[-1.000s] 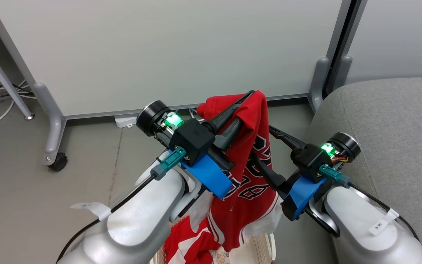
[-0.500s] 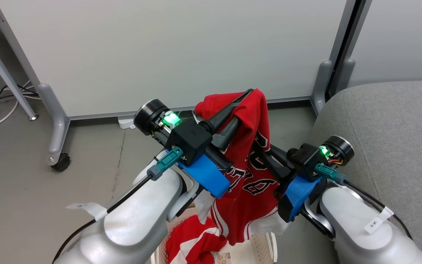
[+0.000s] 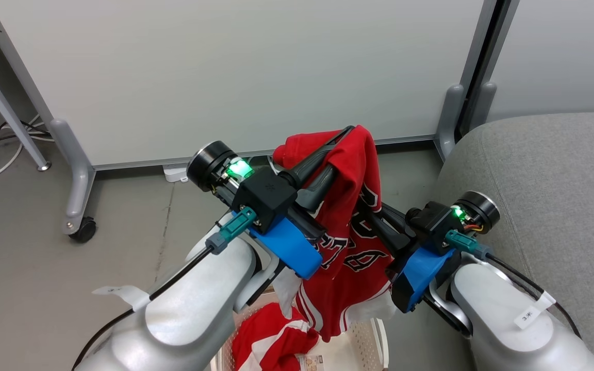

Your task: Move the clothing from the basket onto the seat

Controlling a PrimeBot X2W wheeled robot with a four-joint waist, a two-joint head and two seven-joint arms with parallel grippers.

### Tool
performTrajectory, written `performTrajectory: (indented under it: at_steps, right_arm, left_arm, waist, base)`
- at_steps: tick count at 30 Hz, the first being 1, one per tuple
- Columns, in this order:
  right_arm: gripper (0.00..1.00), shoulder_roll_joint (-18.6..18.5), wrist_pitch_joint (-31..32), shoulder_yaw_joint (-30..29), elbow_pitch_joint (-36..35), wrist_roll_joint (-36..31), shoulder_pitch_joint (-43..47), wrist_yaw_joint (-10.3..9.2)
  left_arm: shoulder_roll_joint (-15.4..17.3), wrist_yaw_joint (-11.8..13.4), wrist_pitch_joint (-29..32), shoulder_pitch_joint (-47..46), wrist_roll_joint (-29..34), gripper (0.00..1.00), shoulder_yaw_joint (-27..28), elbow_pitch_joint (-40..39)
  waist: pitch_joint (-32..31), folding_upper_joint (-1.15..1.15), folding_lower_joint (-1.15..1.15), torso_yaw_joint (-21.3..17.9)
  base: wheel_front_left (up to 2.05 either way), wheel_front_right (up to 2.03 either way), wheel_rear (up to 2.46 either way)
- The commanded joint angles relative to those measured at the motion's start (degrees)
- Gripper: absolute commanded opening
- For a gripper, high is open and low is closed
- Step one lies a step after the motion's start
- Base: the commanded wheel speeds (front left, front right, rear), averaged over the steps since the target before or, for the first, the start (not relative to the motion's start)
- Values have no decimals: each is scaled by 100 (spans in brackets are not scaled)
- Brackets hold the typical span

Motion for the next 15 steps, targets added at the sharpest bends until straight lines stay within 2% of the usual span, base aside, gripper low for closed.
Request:
performTrajectory:
  at_steps: [1,14,15]
  right_arm:
    - [0,16,-20,-26,-37,36,75,2]
    - [0,11,-20,-94,-104,12,82,1]
    - [0,14,-20,-107,-106,13,82,1]
  left_arm:
    - [32,22,-10,-15,-19,0,-17,16]
    - [46,85,-1,-5,-73,0,-56,82]
    - [47,93,-4,-2,-78,45,-49,94]
  waist:
    - [2,0,0,-4]
    - [38,0,0,-11]
    - [42,0,0,-12]
  base:
    - [0,0,0]
    - [0,0,0]
    - [0,0,0]
